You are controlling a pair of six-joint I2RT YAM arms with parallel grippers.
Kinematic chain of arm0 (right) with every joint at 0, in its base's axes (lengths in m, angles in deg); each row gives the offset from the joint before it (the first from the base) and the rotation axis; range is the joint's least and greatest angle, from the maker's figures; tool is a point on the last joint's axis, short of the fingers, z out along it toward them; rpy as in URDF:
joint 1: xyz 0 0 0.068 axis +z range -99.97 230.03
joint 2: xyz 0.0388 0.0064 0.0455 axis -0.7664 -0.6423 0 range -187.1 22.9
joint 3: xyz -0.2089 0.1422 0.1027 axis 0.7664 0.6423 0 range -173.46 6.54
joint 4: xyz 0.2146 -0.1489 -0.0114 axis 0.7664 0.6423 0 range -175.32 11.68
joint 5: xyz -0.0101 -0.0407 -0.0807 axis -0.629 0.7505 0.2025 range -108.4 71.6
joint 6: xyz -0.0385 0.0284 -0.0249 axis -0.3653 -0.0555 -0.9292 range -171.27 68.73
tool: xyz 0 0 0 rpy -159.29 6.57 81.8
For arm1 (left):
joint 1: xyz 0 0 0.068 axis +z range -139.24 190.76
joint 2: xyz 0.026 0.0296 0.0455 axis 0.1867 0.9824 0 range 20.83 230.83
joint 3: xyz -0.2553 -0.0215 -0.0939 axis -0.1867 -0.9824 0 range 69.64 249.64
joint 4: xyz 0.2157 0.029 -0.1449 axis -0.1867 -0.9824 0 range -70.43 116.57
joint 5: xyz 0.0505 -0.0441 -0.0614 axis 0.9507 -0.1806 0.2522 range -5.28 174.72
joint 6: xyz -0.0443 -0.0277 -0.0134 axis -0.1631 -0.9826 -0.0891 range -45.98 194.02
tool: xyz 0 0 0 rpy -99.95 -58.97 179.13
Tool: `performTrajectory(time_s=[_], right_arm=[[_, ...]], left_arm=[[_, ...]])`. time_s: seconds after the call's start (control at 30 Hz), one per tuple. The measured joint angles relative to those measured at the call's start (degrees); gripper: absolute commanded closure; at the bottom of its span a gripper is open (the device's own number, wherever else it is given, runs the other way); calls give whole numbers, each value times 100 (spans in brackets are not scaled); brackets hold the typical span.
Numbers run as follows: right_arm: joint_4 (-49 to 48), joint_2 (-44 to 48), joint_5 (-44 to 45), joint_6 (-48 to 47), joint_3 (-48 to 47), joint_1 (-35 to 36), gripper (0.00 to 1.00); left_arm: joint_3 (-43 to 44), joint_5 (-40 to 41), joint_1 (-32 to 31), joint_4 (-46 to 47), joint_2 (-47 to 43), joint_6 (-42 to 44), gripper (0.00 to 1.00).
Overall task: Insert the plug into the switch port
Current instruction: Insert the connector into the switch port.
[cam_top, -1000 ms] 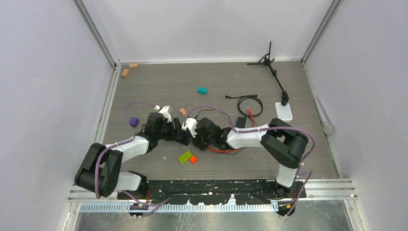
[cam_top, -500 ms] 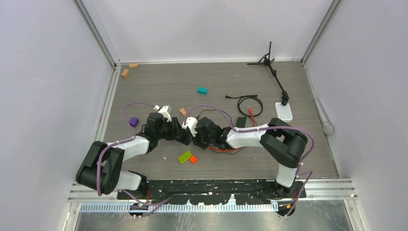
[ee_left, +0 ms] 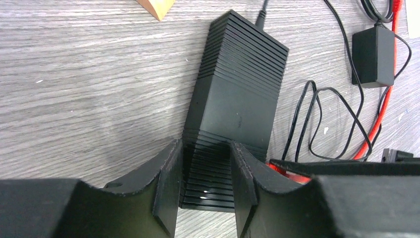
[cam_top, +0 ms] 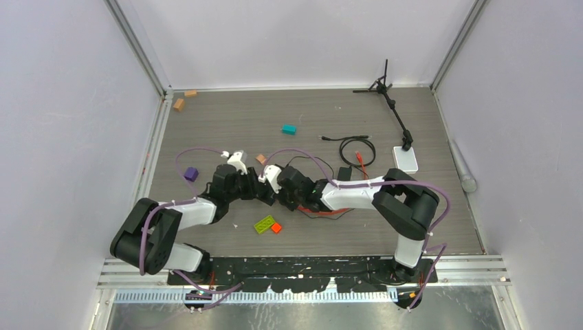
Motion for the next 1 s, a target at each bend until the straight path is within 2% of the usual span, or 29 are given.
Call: performTrajectory(time_s=[0.33, 0.8, 1.0], right_arm=[[402, -120, 380, 142, -299, 11, 100], [531, -122, 223, -232, -343, 448, 100], [520, -138, 306, -120, -343, 417, 100]], left_arm=[[-254, 437, -243, 227, -229, -68, 62], [-181, 459, -275, 55, -251, 4, 62], [-177, 437, -275, 46, -256, 11, 63]])
